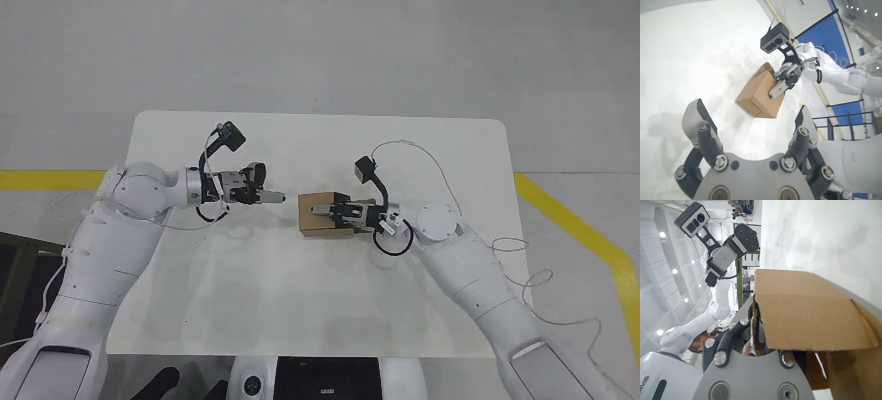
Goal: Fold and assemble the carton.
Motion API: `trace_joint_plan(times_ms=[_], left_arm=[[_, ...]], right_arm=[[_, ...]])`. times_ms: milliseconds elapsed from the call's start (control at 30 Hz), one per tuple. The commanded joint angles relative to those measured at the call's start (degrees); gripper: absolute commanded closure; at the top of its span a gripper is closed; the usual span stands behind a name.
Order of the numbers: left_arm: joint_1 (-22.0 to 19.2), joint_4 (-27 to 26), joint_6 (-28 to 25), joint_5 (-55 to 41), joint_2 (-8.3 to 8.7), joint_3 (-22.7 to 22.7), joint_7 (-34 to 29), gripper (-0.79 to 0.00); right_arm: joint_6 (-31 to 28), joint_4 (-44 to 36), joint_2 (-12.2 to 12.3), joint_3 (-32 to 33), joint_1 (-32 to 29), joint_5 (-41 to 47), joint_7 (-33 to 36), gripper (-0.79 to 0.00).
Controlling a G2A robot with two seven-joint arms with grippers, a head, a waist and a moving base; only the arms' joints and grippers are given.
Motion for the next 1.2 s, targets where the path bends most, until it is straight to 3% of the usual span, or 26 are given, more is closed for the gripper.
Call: trace_joint_plan(times_ms=[0, 33, 200, 300, 767, 933, 1167], left_arm=[[1.3, -0.9, -2.5, 5.1, 0.22, -0.8, 4.5, -0.785], [1.9, -1.4, -3.7, 7.2, 0.32, -1.2, 6.5, -0.785], [5.0, -4.3, -8.5, 19.2, 0.71, -3.4, 17.3, -0.785], [6.6, -7.2, -10.8, 31.0, 0.84, -4.1, 24.0, -0.785], [12.1, -11.3, -11.1, 65.3, 0.66, -2.1, 54.8, -0.785], [11.5, -9.6, -11.5, 70.7, 0.51, -0.1, 59.1, -0.785], [9.2, -7.2, -13.3, 69.1, -0.27, 3.4, 58.6, -0.785]], right_arm=[[-0.4, 1.0, -0.2, -0.2, 0.4, 0.2, -0.2, -0.557], [-0.6, 1.2, -0.3, -0.2, 0.5, 0.3, -0.1, -0.785], [-1.1, 0.4, -0.2, 0.7, 0.6, 0.7, 0.6, -0.785], [-1.2, -1.2, 0.2, 2.1, -0.1, 1.1, 1.8, -0.785], [4.1, -14.5, 4.3, 12.4, -7.0, 0.3, 7.2, -0.785], [5.6, -18.7, 5.3, 15.4, -9.5, -0.3, 7.9, -0.785], [7.1, -23.2, 6.3, 17.8, -12.4, -0.9, 8.7, -0.785]])
